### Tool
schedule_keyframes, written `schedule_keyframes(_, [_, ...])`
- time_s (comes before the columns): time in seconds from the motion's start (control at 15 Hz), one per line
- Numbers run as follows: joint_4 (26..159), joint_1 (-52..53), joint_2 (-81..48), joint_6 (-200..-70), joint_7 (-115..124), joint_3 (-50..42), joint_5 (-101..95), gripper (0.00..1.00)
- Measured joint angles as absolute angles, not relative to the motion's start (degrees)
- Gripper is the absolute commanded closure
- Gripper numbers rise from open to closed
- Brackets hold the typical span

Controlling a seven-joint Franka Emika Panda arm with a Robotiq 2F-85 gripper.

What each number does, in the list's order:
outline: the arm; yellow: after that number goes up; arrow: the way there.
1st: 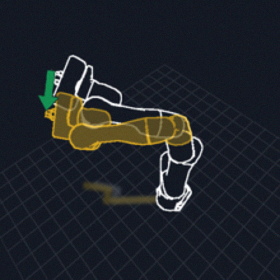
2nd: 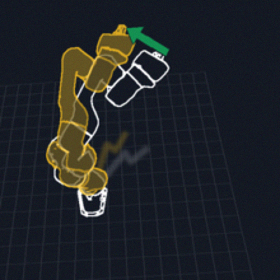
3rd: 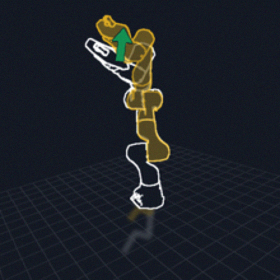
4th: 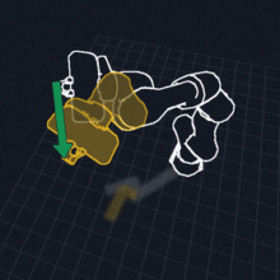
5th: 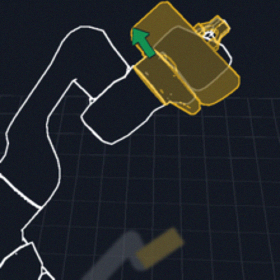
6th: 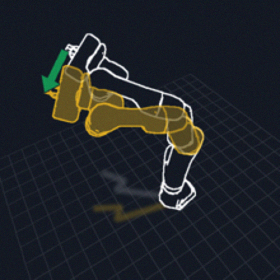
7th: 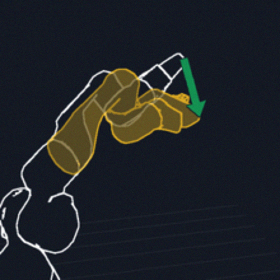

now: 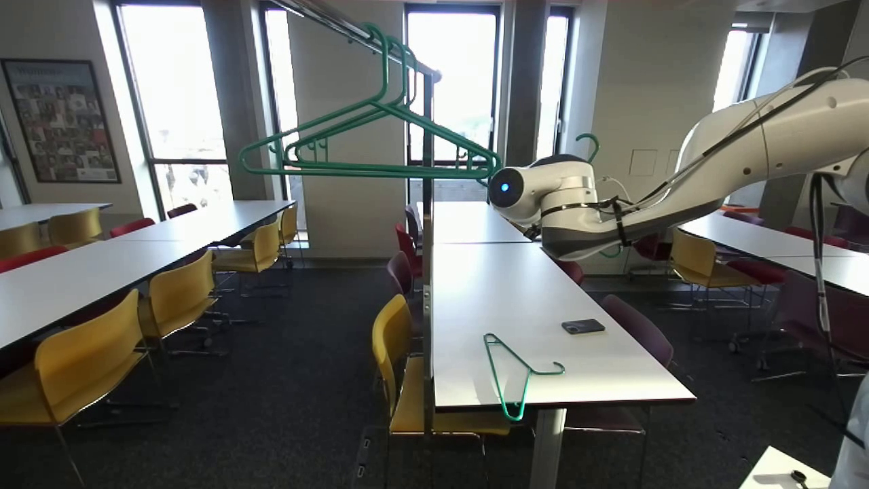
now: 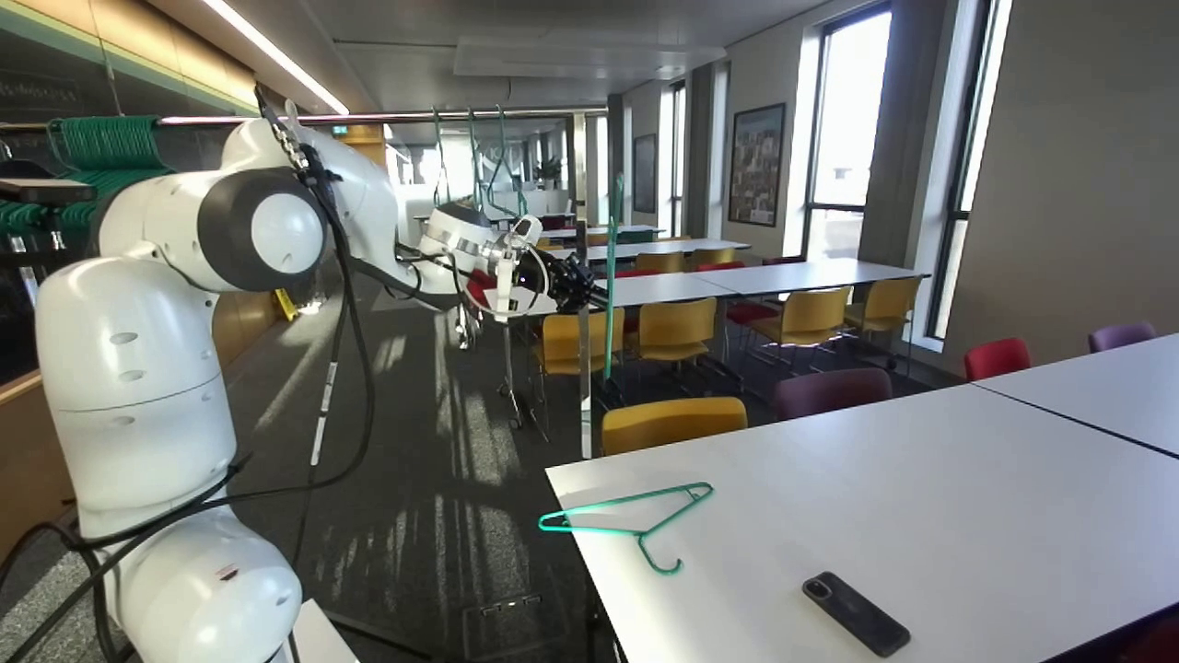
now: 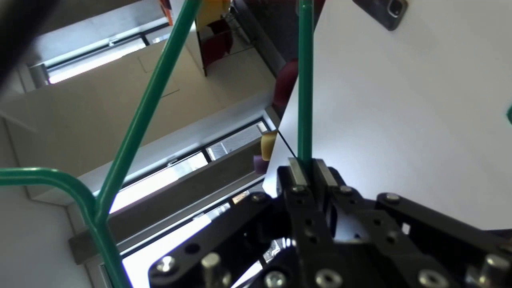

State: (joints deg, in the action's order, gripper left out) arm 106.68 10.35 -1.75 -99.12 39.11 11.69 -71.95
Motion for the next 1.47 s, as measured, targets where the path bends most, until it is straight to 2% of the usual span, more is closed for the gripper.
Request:
schedule_keyframes(0.27, [103.09,12.73,-4.44,-91.57,36.01,12.75,-73.55,0.98])
schedule_keyframes(0.47, [101.21,13.46,-5.49,-91.05,30.85,12.9,-73.54,0.98])
schedule_keyframes(1.47, [99.06,14.32,-5.41,-101.07,28.55,13.2,-73.41,0.98])
